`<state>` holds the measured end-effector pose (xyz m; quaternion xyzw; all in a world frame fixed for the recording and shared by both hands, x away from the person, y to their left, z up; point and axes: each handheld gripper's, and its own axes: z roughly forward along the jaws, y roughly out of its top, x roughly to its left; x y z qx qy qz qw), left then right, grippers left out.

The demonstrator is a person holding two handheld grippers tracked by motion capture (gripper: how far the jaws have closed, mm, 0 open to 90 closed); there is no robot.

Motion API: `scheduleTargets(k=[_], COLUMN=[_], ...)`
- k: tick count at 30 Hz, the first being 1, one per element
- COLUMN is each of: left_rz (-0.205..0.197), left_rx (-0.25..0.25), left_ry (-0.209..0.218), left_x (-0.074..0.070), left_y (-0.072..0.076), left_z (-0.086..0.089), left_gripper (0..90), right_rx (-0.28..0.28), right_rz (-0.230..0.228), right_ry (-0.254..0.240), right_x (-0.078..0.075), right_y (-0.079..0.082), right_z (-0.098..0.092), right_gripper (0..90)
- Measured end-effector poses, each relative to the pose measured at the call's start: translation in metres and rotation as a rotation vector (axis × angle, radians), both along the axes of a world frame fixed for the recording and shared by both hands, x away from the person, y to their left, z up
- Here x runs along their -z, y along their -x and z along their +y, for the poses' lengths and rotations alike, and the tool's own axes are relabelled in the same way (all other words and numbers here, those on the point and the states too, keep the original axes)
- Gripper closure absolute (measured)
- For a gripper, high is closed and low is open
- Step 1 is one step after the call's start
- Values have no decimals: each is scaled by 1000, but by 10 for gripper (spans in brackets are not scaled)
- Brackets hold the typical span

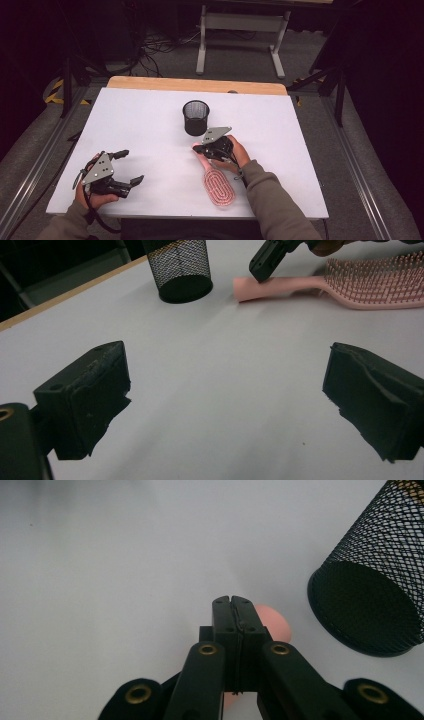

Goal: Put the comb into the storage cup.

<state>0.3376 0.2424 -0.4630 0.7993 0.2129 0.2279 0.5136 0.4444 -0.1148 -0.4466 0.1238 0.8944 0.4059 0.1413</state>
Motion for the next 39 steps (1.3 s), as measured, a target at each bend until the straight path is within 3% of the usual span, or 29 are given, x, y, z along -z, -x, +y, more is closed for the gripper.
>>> scheduleTargets(k=[12, 17, 24, 29, 33, 39], left_rz=[7, 8, 10, 12, 11, 12], left_rx=[9, 11, 10, 4, 6, 8], left_ry=[-4, -8, -7, -12, -11, -15], left_x=[1, 1, 1, 2, 2, 2], left_y=[0, 0, 0, -1, 0, -1], left_z=[-1, -1, -1, 0, 0, 0], left_gripper=[59, 60, 67, 70, 71, 71], right_rx=[-35, -53, -30, -16, 9, 45], right_rz=[-10, -22, -50, -31, -37, -21], right_ry=[44, 85, 141, 159, 252, 237], right_x=[2, 2, 0, -1, 5, 7], right_y=[-1, 0, -3, -6, -7, -10], right_z=[8, 13, 12, 7, 7, -7], right_gripper=[899, 900, 900, 900, 900, 900])
